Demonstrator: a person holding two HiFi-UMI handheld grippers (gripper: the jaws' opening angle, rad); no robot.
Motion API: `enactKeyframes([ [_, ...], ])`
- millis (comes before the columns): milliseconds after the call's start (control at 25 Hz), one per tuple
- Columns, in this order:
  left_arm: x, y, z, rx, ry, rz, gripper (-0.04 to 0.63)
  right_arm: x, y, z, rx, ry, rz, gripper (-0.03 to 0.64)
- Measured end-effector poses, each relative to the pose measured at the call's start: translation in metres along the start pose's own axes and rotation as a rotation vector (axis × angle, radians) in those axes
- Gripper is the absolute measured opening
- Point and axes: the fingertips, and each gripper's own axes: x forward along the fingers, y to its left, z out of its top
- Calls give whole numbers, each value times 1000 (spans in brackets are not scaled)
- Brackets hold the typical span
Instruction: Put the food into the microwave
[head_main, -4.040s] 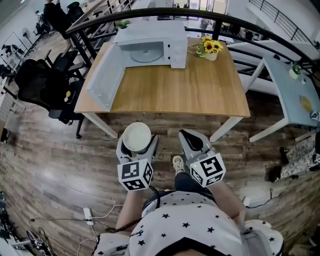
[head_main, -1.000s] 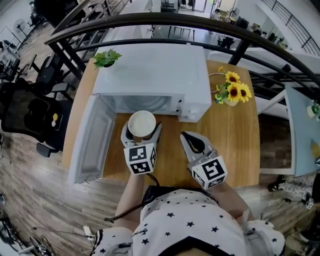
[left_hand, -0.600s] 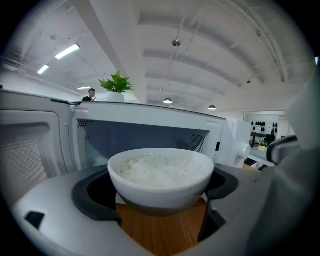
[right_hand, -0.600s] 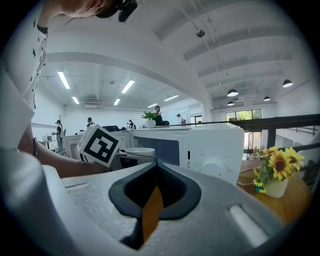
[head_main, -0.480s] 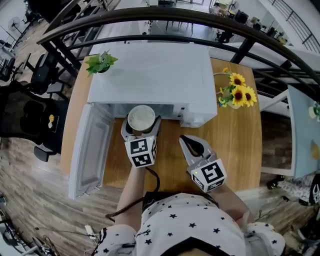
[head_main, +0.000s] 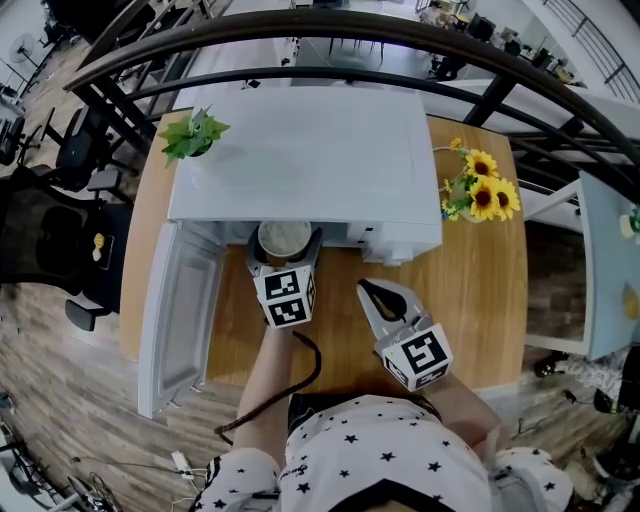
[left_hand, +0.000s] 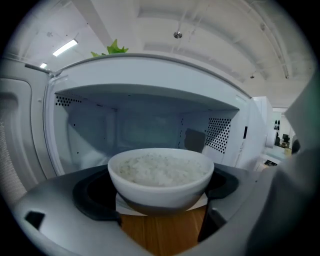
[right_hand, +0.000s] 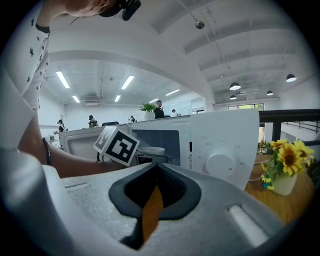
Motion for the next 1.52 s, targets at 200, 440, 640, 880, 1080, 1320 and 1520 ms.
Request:
enactKeyframes([
  [200, 16, 4, -4, 9, 21, 6, 492, 5, 0, -3, -1, 15, 11, 6],
  [440, 34, 10, -11, 27, 54, 15, 492, 7, -1, -7, 1, 24, 14, 6],
  [640, 46, 12, -20, 35, 87, 16, 492, 7, 1, -10, 4, 27, 19, 6],
  [880, 53, 14, -25, 57, 108, 22, 492, 5, 0, -12, 12, 34, 8, 6],
  [1080, 59, 15, -26, 84, 132, 32, 492, 5, 0, -10, 8, 30, 9, 5],
  [1320, 64, 17, -31, 106, 194, 35, 492, 3, 4, -7, 3, 24, 11, 5],
  [1520, 64, 17, -32, 105, 207, 28, 492, -1, 7, -3, 0, 12, 7, 6],
])
